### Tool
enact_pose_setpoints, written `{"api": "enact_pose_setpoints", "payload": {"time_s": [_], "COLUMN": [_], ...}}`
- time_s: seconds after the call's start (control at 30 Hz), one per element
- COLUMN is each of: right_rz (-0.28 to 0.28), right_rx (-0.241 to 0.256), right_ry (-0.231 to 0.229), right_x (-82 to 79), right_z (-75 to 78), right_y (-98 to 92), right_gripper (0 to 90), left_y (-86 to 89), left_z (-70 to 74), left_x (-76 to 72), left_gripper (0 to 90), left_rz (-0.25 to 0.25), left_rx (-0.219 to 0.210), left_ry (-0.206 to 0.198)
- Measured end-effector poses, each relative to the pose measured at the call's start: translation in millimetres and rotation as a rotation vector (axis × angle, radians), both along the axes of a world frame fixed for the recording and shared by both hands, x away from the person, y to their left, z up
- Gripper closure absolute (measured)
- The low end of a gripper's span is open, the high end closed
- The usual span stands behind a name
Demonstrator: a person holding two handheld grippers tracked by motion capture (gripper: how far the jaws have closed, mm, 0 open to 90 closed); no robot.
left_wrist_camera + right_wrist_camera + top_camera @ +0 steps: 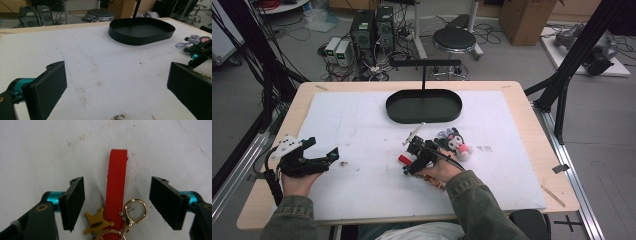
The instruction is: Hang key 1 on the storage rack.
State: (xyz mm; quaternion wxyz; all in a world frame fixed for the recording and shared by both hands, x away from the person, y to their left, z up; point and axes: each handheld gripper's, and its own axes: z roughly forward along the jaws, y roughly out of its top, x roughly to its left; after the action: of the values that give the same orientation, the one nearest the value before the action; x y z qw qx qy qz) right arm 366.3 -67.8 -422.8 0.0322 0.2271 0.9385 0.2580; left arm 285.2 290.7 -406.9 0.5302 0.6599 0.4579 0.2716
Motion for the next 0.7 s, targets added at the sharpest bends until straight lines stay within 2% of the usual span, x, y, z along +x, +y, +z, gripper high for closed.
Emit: {"api": "enact_pose_setpoints", "payload": {"time_s": [0.27,0.33,0.37,0.4,0.47,0.63,0.7], "right_rz": [0.035,0.035,0.029,0.030,0.008,0.009,0.018], "right_rx": [0.005,-0.007,-0.019,-0.025,-0.020,-0.038,-0.015], "right_ry": [-0.018,-0.027,-0.037,-0.043,-0.036,-0.067,-0.049], "right_x": [-3.7,-4.4,-5.5,-6.3,-7.7,-12.6,-12.0], "right_z": [1.3,0.6,-0.9,-2.1,-1.0,0.4,1.9], "right_y": [4.0,5.7,7.6,8.8,9.5,12.3,11.1], "right_gripper": [48.0,52.4,57.4,58.5,71.4,74.4,74.3], "left_y": [0.3,1.2,1.9,2.1,2.0,0.9,1.0], "left_z": [0.0,0.3,0.4,0.5,0.5,0.2,0.2], "left_x": [0.3,-0.1,-0.1,-0.1,0.0,0.2,0.3], "left_gripper": [3.2,3.1,3.1,3.1,3.2,3.1,3.2], "left_rz": [-0.002,0.000,0.003,0.004,0.003,-0.002,-0.004], "left_rx": [0.000,-0.001,-0.005,-0.006,-0.003,-0.005,-0.006], "left_ry": [0.003,0.002,0.001,0.002,0.003,0.003,0.001]}}
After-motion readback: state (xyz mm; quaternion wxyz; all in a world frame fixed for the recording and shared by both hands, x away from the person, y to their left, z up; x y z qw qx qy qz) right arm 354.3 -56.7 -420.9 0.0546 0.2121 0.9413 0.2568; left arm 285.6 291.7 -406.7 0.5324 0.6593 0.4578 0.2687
